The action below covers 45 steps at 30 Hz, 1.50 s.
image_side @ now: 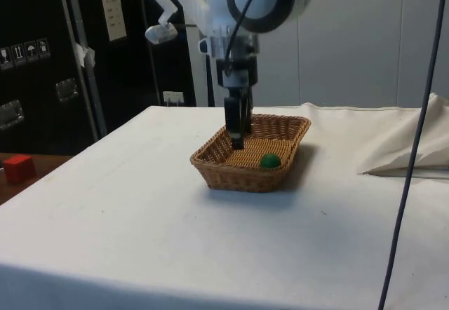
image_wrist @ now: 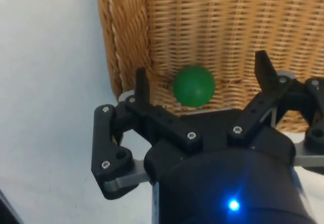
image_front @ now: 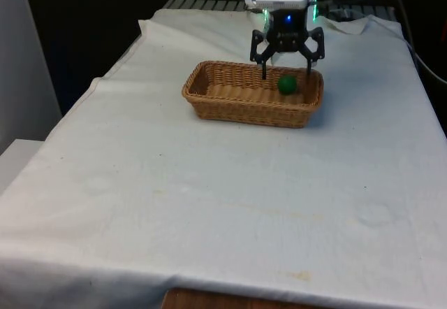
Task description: Pick up the ball and place it into the basket.
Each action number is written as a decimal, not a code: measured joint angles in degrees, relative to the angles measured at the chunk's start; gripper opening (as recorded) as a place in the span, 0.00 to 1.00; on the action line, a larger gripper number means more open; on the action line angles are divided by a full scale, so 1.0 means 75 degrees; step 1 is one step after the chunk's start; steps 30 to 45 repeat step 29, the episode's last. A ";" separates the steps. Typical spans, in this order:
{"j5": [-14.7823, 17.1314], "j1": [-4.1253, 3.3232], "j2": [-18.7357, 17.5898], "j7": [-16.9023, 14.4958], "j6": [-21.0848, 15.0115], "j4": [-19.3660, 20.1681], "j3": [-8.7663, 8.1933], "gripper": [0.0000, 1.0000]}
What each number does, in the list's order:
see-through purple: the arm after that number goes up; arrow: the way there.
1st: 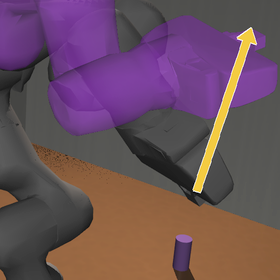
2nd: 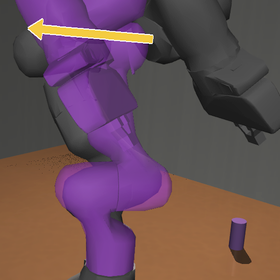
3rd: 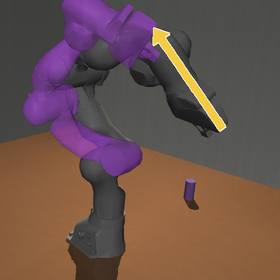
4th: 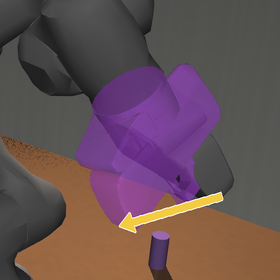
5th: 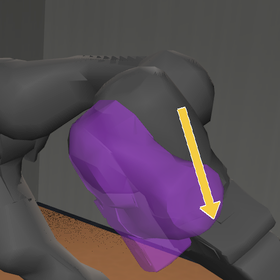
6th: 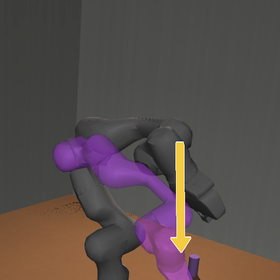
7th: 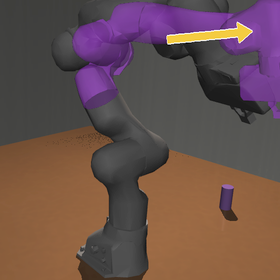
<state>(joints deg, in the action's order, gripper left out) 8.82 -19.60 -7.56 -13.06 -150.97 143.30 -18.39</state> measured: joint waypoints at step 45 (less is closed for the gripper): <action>-0.0092 0.0008 0.1398 0.0657 0.1551 -0.0512 -0.0290 1.00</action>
